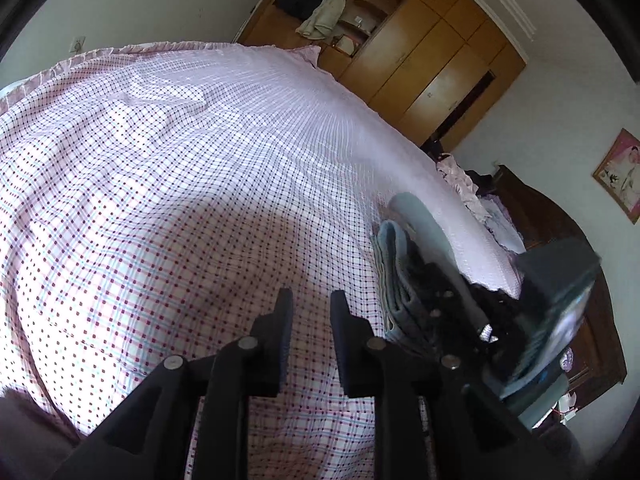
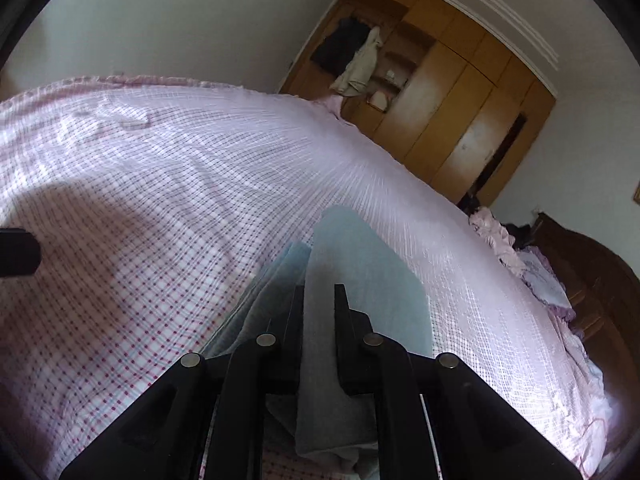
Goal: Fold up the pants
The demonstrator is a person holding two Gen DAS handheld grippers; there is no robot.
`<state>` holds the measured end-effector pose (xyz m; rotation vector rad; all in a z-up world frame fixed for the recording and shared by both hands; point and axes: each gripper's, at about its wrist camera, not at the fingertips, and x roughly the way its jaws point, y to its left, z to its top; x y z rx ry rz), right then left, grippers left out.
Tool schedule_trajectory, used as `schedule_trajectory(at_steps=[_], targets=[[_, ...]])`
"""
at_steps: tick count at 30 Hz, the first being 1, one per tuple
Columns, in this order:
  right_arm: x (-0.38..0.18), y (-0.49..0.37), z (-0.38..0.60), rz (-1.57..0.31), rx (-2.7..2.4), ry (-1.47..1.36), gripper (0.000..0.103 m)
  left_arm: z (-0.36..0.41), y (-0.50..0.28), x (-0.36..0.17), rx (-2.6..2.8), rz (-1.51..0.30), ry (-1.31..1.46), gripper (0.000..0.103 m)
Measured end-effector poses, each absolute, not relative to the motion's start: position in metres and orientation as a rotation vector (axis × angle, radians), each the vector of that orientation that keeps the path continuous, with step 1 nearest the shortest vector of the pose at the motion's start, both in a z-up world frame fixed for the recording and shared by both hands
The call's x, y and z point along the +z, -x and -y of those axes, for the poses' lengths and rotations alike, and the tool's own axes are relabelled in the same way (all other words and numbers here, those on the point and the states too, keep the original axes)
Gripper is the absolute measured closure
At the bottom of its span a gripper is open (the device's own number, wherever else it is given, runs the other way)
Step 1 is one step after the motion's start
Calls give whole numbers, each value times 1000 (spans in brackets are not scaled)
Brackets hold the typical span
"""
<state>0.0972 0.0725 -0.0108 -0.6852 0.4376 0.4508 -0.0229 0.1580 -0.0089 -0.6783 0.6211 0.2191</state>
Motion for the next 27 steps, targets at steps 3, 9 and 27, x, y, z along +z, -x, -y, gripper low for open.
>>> schedule_trajectory(at_steps=[3, 9, 27], targets=[[-18, -93, -77, -424, 458, 700, 99, -160, 22, -10, 219, -618, 682, 84], [-20, -88, -81, -414, 488, 724, 99, -158, 21, -13, 213, -636, 690, 84], [8, -100, 87, -578, 640, 25, 68, -123, -24, 6, -11, -682, 644, 44]])
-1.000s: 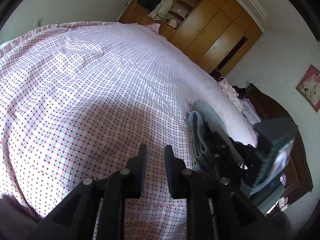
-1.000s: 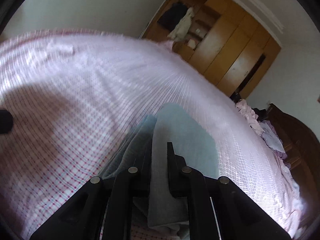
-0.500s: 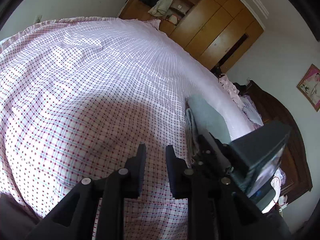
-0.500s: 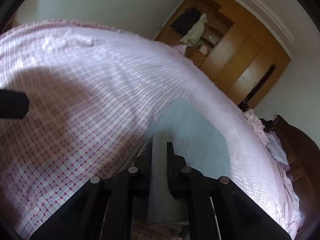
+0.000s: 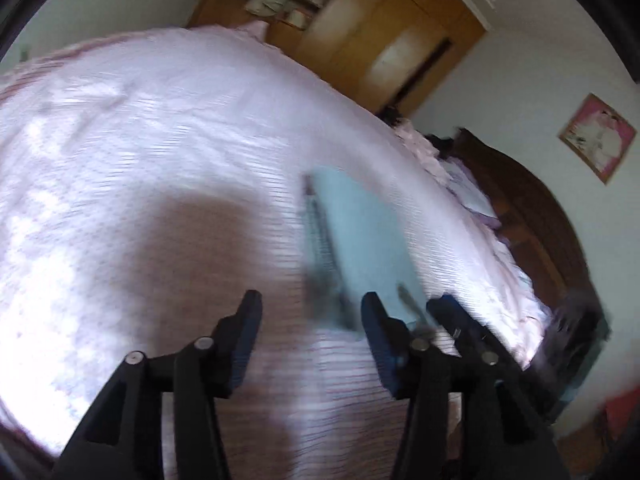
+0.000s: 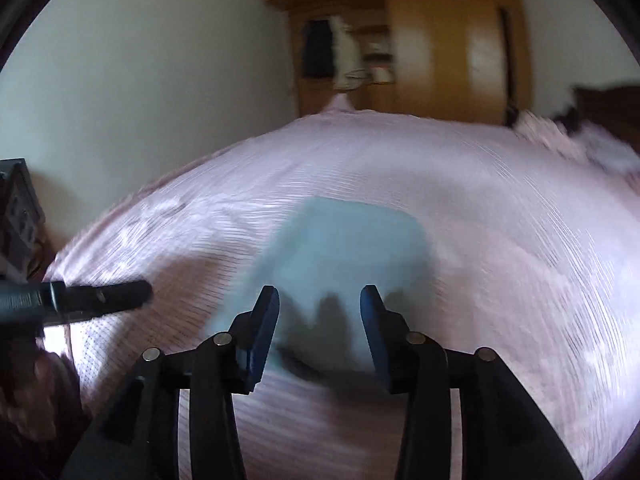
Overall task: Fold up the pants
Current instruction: 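Grasp the end of the folded pants with the left gripper and lift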
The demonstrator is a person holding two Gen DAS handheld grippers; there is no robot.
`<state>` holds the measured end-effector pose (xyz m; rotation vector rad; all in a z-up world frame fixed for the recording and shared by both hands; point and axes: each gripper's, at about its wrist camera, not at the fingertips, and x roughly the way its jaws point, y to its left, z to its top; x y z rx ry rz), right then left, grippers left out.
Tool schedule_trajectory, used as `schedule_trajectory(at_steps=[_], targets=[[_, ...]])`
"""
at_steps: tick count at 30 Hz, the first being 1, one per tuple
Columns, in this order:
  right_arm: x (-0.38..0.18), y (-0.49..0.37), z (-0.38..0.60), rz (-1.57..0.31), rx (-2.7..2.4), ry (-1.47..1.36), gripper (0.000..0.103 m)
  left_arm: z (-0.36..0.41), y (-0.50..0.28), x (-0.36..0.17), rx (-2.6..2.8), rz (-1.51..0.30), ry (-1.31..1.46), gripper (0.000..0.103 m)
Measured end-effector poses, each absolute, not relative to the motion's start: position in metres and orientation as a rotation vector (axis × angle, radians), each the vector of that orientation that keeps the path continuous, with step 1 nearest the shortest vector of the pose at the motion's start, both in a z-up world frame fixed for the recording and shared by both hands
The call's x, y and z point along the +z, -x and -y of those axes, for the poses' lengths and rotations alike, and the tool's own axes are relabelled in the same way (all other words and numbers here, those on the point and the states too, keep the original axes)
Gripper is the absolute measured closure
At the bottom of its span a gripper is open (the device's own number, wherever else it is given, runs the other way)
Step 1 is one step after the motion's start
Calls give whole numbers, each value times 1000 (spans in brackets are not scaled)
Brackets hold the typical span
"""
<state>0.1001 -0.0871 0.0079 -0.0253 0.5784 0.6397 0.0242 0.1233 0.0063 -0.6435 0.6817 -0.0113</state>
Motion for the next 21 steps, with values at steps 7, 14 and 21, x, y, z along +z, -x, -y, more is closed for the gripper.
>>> schedule_trajectory(at_steps=[7, 14, 21], targets=[[-31, -117, 162, -676, 540, -92, 68, -107, -96, -5, -121, -803, 679, 37], [-43, -120, 181, -693, 532, -152, 68, -111, -117, -10, -29, -812, 690, 40], [-44, -110, 168, -664, 554, -94, 68, -109, -120, -8, 16, -826, 646, 88]])
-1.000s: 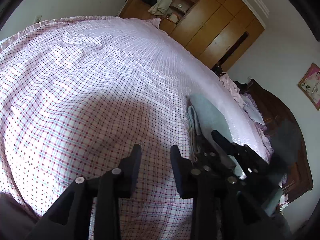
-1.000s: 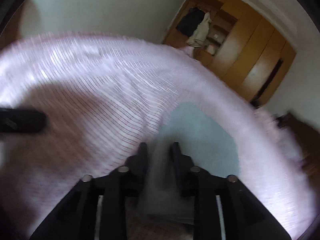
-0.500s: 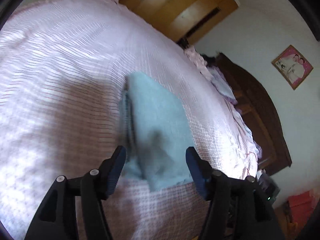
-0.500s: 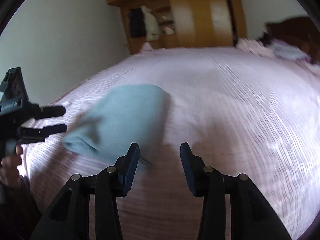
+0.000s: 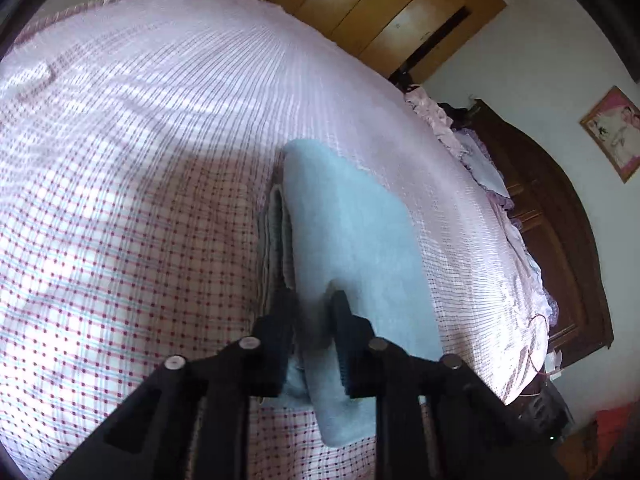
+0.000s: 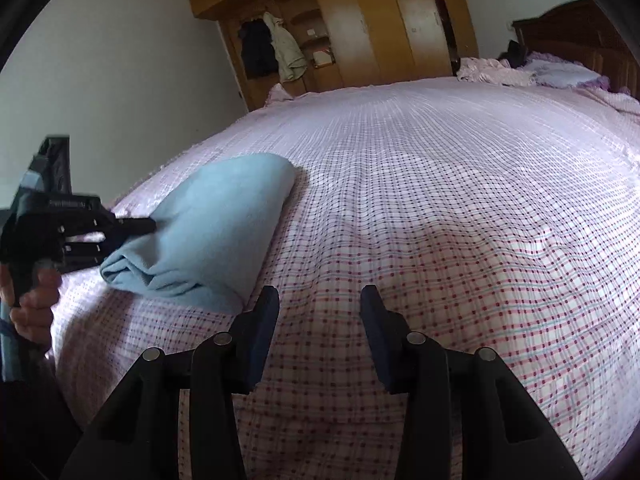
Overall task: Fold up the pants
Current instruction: 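Grasp the end of the folded pants with the left gripper and lift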
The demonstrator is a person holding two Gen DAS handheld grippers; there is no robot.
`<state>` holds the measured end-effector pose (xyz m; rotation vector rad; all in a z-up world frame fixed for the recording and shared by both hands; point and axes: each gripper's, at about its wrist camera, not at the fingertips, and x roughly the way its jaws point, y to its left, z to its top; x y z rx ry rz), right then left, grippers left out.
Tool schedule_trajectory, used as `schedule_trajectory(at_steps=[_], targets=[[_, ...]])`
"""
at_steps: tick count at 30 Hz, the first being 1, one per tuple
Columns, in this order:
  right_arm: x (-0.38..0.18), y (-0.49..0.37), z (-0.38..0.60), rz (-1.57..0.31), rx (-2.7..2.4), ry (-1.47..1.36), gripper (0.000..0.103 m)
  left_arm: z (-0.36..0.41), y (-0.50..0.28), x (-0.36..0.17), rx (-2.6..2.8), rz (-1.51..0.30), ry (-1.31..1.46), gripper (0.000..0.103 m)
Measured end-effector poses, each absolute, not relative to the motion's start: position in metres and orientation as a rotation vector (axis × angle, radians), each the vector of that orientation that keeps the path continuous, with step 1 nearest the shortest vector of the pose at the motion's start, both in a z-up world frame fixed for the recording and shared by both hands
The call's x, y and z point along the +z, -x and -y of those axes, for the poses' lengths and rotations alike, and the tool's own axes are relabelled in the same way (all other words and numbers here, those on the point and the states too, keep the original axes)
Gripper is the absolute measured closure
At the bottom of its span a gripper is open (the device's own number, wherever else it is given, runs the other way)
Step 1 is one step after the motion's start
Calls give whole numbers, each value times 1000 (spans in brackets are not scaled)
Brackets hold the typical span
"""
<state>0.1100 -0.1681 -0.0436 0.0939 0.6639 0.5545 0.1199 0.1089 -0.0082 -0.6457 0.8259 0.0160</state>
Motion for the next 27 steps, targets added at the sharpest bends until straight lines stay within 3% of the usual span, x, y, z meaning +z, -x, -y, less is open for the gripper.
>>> schedule_trajectory(at_steps=[19, 27], targets=[[-30, -65, 136, -468, 539, -8, 66, -59, -143, 78, -73, -778, 480, 92], [-33, -62, 125, -473, 555, 41, 65, -57, -143, 75, -36, -807, 471, 92]])
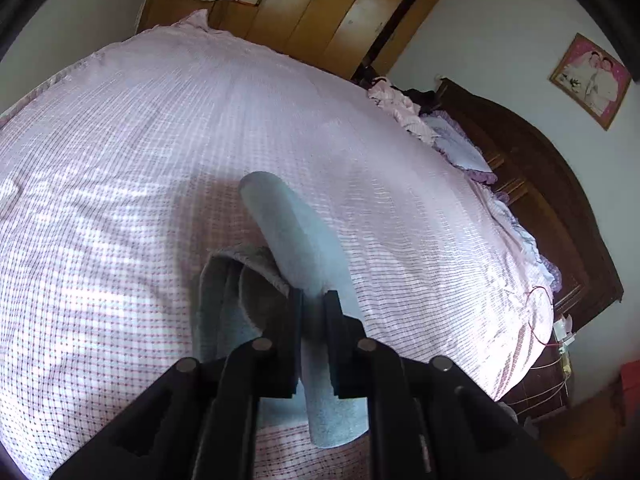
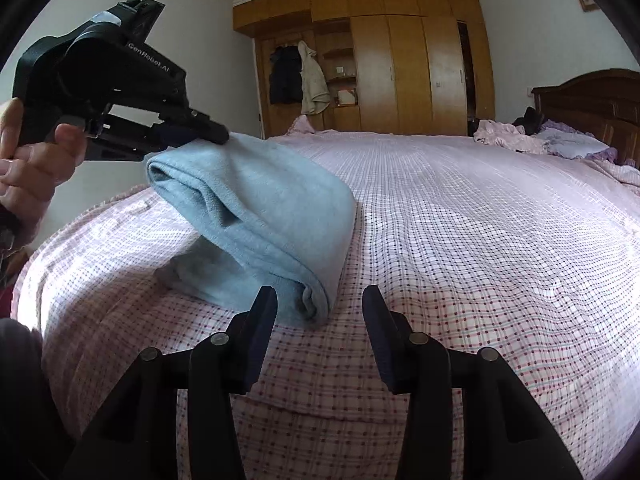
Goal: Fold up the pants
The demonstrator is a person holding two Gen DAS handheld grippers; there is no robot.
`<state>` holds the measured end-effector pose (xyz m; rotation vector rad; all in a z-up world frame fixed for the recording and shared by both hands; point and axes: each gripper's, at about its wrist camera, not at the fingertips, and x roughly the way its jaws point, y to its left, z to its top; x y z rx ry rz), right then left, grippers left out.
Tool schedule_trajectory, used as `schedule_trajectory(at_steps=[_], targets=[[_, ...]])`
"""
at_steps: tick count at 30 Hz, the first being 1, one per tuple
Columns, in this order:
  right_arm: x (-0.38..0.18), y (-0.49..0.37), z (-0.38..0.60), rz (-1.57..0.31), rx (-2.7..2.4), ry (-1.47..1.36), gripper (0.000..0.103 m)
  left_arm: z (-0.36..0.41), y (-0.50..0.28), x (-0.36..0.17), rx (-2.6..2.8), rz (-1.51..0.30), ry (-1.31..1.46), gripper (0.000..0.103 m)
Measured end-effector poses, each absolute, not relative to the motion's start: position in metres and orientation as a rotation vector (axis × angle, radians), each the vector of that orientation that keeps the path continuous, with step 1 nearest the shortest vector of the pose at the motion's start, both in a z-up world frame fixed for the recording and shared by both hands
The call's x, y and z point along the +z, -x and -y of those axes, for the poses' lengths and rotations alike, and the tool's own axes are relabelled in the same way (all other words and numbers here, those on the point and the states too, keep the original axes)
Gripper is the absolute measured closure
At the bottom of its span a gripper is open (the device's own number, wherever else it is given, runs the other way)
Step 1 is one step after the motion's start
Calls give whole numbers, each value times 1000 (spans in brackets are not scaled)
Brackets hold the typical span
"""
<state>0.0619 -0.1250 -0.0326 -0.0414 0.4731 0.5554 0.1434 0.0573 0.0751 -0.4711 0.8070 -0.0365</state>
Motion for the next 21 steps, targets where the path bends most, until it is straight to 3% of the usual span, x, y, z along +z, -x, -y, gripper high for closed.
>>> schedule_trajectory(at_steps=[6, 21], targets=[[-38, -78, 122, -523, 535, 46, 65, -80, -139, 56, -26, -836, 562, 92], [-25, -79, 72, -408, 484, 246, 65, -78, -148, 54, -44, -862, 542, 91]])
